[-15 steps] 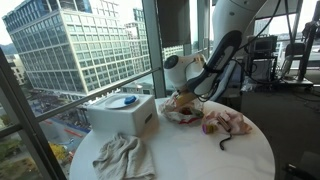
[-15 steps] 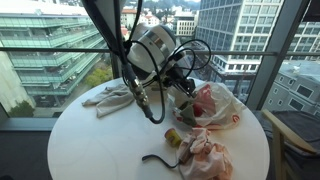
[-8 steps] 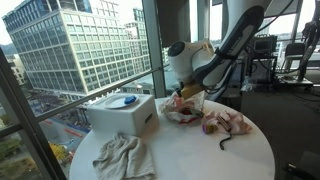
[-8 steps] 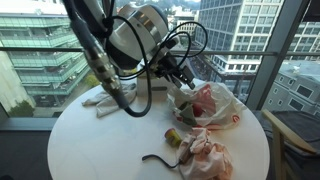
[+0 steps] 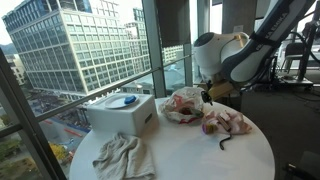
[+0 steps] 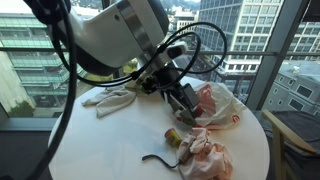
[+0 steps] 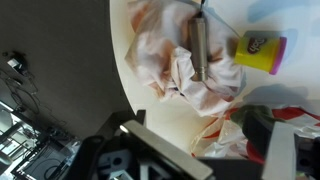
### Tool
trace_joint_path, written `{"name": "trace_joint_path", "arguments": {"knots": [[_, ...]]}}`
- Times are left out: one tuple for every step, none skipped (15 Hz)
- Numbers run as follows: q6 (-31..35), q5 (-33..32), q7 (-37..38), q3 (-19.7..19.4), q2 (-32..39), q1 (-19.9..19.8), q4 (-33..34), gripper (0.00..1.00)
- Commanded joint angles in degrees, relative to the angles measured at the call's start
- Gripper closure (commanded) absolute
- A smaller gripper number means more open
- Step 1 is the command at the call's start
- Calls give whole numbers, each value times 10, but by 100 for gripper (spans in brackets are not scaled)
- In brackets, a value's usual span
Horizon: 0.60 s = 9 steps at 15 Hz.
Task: Move four items from the table to the plastic
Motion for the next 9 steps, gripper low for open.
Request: {"name": "trace_joint_path", "arguments": {"knots": [[48, -12, 25, -21, -2, -34, -42, 0], [75, -21, 39, -29, 16, -43, -42, 0], [91, -36, 57, -37, 27, -50, -42, 0], [112, -44, 74, -44, 45, -55, -38, 0], [132, -40, 80, -49, 62, -60, -34, 0], [151, -26, 84, -53, 80, -64, -29, 0], [171, -3, 80, -51, 98, -71, -28, 0], [190, 7, 86, -50, 115, -76, -25, 0], [210, 8, 94, -51, 130, -80, -21, 0]]}}
